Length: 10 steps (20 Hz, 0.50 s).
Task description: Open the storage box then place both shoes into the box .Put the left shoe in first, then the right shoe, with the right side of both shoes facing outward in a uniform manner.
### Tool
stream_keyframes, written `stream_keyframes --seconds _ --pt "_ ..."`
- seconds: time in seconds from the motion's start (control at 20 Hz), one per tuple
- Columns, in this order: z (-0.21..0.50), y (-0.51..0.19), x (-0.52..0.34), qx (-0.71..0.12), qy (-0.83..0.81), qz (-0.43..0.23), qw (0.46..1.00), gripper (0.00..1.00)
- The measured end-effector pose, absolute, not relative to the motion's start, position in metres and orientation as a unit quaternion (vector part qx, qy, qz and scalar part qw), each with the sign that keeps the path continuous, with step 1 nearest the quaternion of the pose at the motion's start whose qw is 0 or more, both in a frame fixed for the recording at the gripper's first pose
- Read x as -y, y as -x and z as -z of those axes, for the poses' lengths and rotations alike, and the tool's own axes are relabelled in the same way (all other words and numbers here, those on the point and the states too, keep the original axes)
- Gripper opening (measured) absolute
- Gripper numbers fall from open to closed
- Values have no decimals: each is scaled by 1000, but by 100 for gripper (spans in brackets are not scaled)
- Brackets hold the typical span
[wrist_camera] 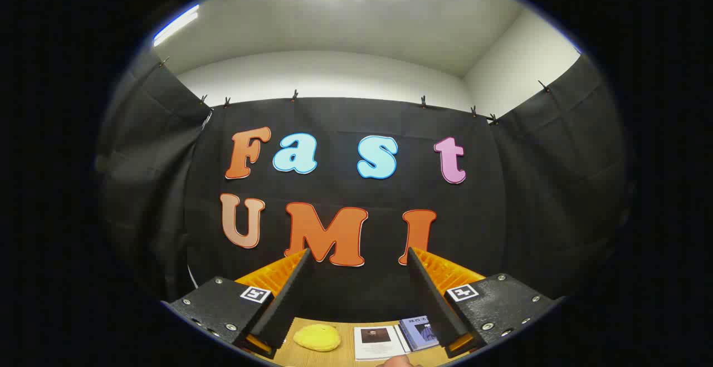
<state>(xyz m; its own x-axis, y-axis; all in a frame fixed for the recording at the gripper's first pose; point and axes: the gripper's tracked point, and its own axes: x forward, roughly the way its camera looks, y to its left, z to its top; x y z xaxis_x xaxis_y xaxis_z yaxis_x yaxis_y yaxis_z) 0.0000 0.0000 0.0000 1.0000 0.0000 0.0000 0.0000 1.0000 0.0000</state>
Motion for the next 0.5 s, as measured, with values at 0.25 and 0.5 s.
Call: stream_keyframes --seconds 0.25,0.5 --pt "3 -2 -5 -5 -6 -3 1000 99" --pt "3 -4 -9 -5 -1 -7 1000 99"
